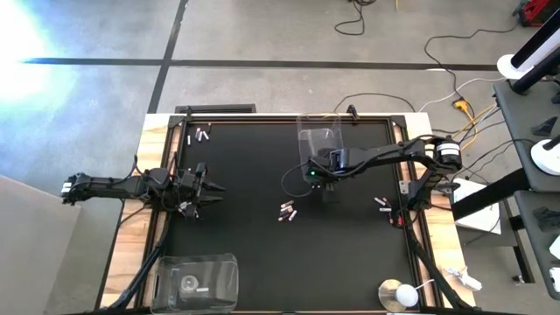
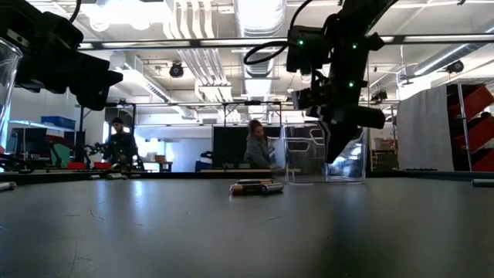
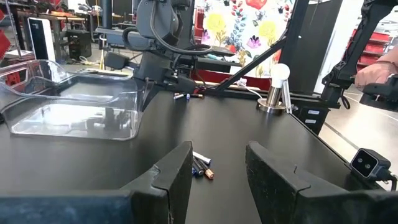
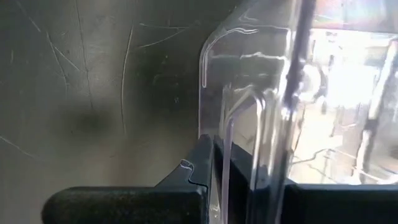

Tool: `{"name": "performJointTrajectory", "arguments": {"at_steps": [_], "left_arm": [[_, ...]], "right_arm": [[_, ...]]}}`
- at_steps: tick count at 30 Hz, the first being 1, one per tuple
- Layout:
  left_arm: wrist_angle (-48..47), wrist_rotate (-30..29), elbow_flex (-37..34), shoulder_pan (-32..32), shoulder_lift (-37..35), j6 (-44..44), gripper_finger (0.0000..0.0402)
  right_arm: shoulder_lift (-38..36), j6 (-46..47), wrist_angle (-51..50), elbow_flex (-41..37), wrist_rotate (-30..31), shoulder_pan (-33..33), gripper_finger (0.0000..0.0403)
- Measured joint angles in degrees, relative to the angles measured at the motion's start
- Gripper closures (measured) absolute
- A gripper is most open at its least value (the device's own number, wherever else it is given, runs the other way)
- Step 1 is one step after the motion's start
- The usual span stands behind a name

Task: Sort batteries
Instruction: Move the top transparent bin to the top center of the table

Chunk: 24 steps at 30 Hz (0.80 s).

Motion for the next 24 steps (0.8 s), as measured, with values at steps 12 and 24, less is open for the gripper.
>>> {"name": "performJointTrajectory", "arguments": {"at_steps": [12,24], "left_arm": [[3.09,-2.15,0.00,0.00,0.07,-0.68,0.0271],[27.43,-2.46,0.00,0.00,0.24,-25.84,0.0271]], "right_arm": [[0.47,-0.83,4.94,0.04,0.17,-0.13,0.0390],[1.14,0.10,6.01,0.02,1.51,-0.14,0.0390]]}}
